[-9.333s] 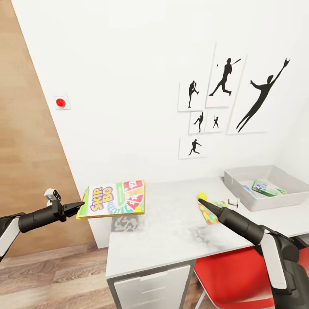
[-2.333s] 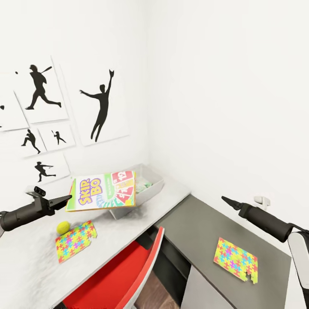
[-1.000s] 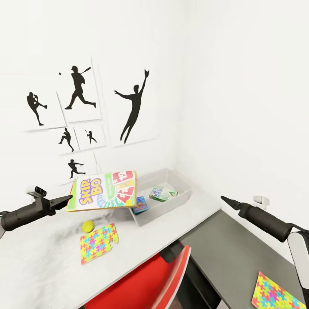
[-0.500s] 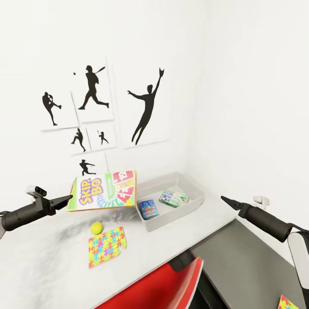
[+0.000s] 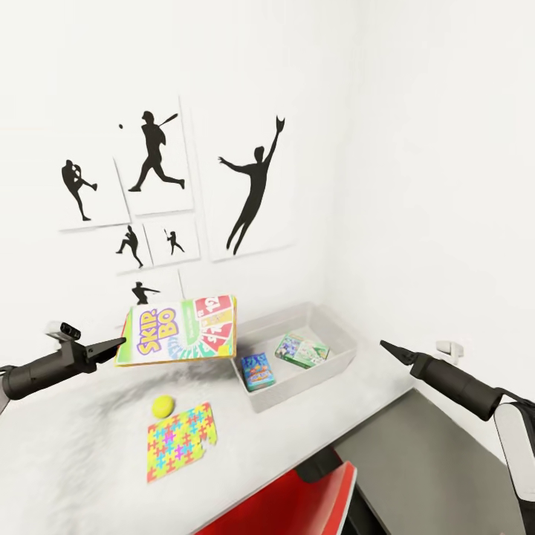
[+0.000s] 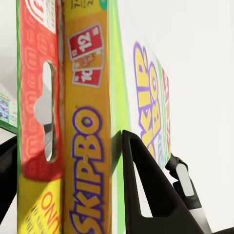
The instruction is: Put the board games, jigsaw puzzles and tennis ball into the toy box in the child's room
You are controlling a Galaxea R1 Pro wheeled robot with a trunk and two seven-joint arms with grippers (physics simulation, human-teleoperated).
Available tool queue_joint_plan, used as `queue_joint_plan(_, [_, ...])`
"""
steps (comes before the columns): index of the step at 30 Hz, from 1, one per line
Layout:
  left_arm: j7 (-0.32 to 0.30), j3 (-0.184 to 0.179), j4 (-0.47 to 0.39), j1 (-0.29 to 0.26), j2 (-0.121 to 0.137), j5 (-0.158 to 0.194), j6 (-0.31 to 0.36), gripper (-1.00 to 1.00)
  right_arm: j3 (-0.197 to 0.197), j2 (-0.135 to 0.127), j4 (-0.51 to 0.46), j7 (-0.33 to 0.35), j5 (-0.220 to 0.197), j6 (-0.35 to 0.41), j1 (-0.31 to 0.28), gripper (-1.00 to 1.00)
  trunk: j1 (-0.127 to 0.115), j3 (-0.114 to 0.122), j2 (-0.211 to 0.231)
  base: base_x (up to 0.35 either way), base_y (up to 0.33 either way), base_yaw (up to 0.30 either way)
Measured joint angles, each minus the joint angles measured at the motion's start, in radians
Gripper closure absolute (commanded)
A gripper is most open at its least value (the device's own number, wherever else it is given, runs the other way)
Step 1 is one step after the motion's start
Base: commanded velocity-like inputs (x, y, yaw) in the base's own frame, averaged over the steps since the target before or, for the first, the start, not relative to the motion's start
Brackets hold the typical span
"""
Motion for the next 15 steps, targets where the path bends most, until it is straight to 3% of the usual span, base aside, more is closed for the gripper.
queue_joint_plan(15, [0.0, 0.0, 0.0, 0.0, 0.0, -0.001, 0.001, 1.0, -0.003, -0.001, 0.0, 0.0, -0.003, 0.002, 0.0, -1.0, 0.0, 0.0, 0.0, 0.032, -0.029, 0.0])
